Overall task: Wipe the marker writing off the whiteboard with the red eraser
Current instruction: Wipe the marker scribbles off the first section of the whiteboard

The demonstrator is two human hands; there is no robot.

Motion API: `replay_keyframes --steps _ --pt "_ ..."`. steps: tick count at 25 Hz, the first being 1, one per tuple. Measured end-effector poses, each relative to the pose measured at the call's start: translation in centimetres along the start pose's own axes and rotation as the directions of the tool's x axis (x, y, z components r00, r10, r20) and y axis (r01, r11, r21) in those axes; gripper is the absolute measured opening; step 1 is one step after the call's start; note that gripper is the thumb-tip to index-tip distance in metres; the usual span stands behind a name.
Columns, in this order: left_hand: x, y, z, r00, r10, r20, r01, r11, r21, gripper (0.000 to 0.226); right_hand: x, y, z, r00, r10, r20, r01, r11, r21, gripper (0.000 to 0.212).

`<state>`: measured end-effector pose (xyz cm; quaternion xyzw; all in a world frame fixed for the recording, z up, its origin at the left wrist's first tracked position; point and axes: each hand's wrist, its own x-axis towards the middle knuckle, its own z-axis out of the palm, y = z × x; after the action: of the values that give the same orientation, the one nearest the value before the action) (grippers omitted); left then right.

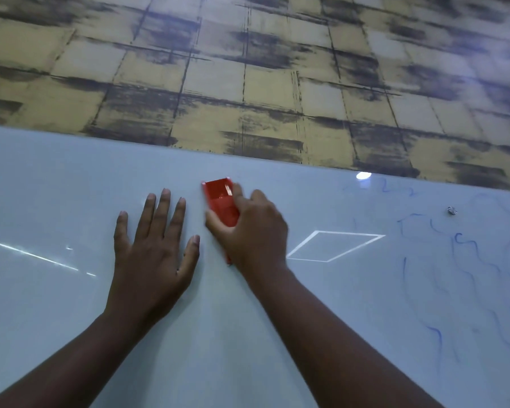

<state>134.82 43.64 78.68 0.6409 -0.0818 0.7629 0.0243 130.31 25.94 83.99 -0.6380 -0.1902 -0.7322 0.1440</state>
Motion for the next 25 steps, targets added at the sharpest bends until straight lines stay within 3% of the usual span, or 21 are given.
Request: replay_keyframes --steps 3,7,13,16,19,22,25 --pt "-0.1 -0.3 0.1 1.0 0.03 0.008 -0.031 1.0 0.004 0.073 -0.4 -0.9 0.0 0.995 -0.091 0.035 0.092 0.996 -0.005 0.078" --pt "-0.2 -0.3 -0.5 1.0 0.016 0.009 -0.016 1.0 -0.019 0.072 0.3 3.5 -2.8 0.985 -0.12 0.12 0.13 0.988 -0.079 0.074" --pt "-1.5 3.8 -2.9 0.96 0.262 -0.097 -0.269 0.961 -0.061 0.065 3.9 16.5 -8.4 0.964 0.264 -0.023 -0.264 0.948 -0.175 0.067" --pt "-0.9 7.6 -2.4 0.972 0.219 -0.083 -0.226 0.97 -0.089 0.067 4.5 20.7 -10.4 0.897 0.422 -0.13 -0.439 0.881 -0.174 0.061" --pt "-0.3 9.8 -0.6 0.978 0.207 0.002 -0.206 0.976 -0.075 0.069 4.5 20.4 -9.9 0.854 0.489 -0.181 -0.518 0.832 -0.197 0.055" --pt "-0.7 10.8 1.1 0.984 0.17 0.047 -0.168 0.985 -0.04 0.071 4.8 16.9 -7.7 0.888 0.439 -0.137 -0.458 0.869 -0.188 0.06" --pt "-1.1 11.1 1.5 0.987 0.158 0.036 -0.158 0.987 -0.025 0.069 5.3 10.4 -4.5 0.967 0.255 0.007 -0.251 0.957 -0.146 0.066"
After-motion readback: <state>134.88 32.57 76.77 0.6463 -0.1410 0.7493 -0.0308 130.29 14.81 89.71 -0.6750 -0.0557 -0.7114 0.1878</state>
